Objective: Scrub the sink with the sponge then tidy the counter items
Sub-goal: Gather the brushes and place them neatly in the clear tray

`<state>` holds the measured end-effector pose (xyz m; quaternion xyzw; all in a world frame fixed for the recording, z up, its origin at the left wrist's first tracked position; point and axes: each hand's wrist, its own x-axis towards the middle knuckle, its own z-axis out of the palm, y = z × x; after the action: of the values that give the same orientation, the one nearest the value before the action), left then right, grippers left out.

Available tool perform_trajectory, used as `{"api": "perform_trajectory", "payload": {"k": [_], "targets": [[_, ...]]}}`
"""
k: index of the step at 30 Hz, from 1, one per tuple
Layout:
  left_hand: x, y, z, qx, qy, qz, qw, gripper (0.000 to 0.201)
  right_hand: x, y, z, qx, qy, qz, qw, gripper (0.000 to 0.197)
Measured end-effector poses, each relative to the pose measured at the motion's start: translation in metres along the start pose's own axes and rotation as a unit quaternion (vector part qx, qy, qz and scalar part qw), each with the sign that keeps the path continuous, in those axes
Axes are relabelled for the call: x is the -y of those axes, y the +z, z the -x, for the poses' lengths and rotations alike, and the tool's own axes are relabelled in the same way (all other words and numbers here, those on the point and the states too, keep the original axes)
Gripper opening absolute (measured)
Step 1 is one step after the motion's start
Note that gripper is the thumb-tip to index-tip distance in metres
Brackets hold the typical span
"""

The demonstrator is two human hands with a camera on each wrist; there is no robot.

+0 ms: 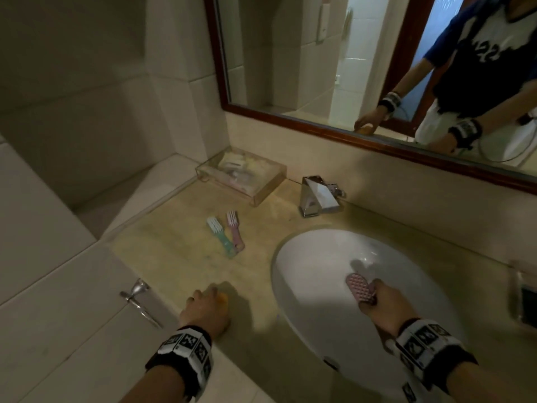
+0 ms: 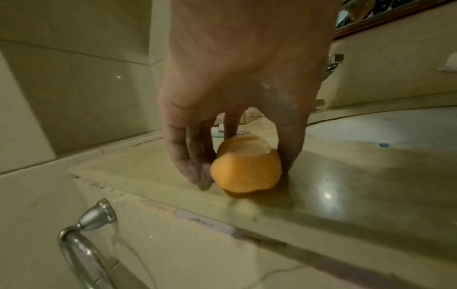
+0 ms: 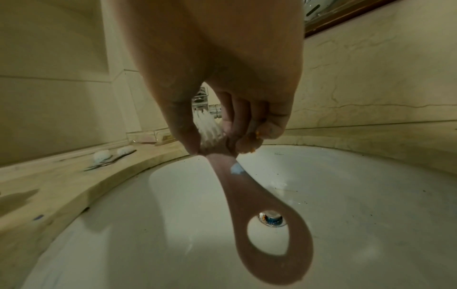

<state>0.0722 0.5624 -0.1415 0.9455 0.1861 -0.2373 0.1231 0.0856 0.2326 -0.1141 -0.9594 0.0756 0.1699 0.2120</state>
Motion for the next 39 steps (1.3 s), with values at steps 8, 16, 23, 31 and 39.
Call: {"api": "perform_trajectory", "payload": {"k": [8, 16, 23, 31, 39], "targets": [[-0.023, -0.008, 0.004, -0.024, 0.044, -0.007, 0.999, 0.050, -0.008, -0.005, 0.003, -0.001, 0.008, -0.008, 1.000, 0.022], [-0.110, -0.016, 0.012, -0.037, 0.159, -0.053, 0.985, 0.072, -0.053, -0.021, 0.019, -0.033, 0.060, -0.039, 0.997, 0.024], [-0.207, -0.001, 0.027, -0.031, 0.260, -0.079, 0.962, 0.078, -0.117, -0.057, 0.046, -0.057, 0.136, -0.092, 0.985, 0.029], [-0.326, 0.035, 0.066, -0.018, 0.368, -0.104, 0.924, 0.075, -0.211, -0.088, 0.076, -0.115, 0.219, -0.092, 0.965, 0.035], [-0.420, 0.052, 0.105, -0.018, 0.465, -0.104, 0.879, 0.076, -0.279, -0.135, 0.096, -0.223, 0.257, -0.136, 0.930, 0.031]]}}
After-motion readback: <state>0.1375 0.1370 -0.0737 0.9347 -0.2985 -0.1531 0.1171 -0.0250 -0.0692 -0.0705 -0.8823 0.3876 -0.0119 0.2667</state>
